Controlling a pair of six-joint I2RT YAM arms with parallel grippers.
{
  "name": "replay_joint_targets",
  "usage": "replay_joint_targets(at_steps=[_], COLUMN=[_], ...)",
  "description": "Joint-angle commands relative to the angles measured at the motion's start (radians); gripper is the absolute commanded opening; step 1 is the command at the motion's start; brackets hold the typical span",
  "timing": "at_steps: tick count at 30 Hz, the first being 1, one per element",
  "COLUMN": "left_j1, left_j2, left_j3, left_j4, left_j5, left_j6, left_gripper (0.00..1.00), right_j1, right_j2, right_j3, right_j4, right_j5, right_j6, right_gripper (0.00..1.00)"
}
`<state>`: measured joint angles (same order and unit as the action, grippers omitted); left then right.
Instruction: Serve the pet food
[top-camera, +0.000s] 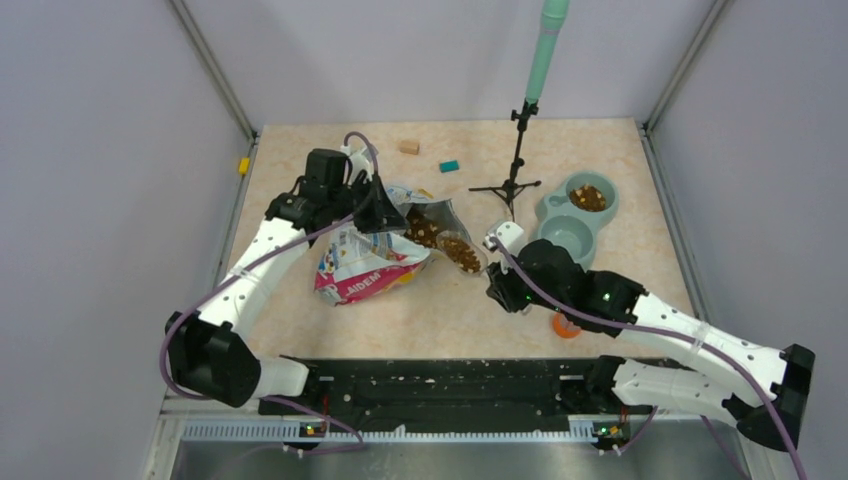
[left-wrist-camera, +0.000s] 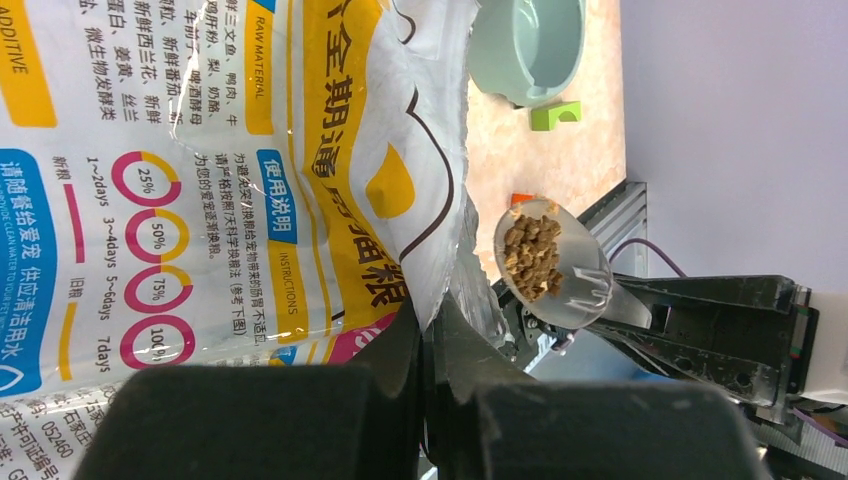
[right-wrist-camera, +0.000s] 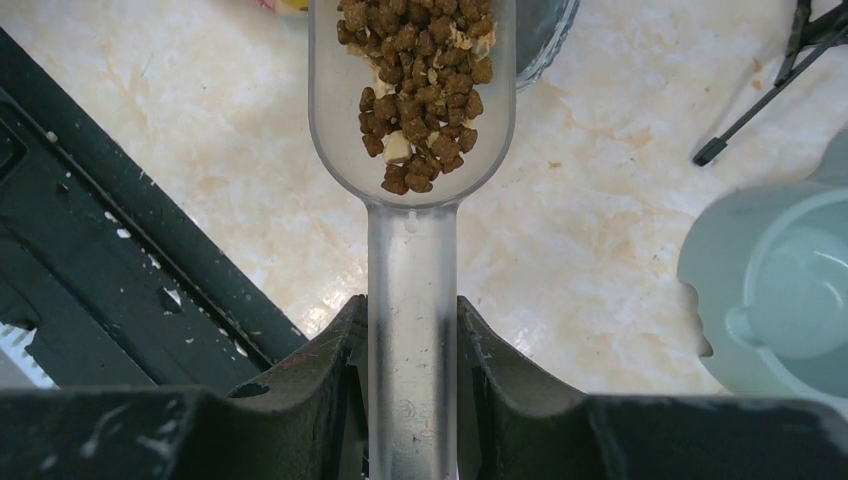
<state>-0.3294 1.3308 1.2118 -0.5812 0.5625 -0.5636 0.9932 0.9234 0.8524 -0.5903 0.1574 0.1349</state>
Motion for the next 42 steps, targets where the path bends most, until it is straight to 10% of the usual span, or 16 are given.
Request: replay_joint_targets(at_steps=[1, 14, 42], left_j1=[-0.002, -0.002, 0.028], left_j2=[0.01, 0.005, -0.032], left_j3=[0.051, 0.035, 0.007], left_j4=[0.149, 0.125, 0.098], left_j5=[0.061, 0.035, 0.05], left_j6=[-0.012, 0.03, 0.068], left_gripper=[0.0, 0.0, 0.0], right_j1=[0.013, -0.006, -0.594], right_j2=[-0.038, -0.037, 0.086], right_j3=[0.074, 0.137, 0.115], right_j4=[-0.029, -0.169, -0.296], right_j5=[0.06, 0.227, -0.064], right_j6=[0.06, 0.189, 0.373], right_gripper=[0.0, 0.0, 0.0])
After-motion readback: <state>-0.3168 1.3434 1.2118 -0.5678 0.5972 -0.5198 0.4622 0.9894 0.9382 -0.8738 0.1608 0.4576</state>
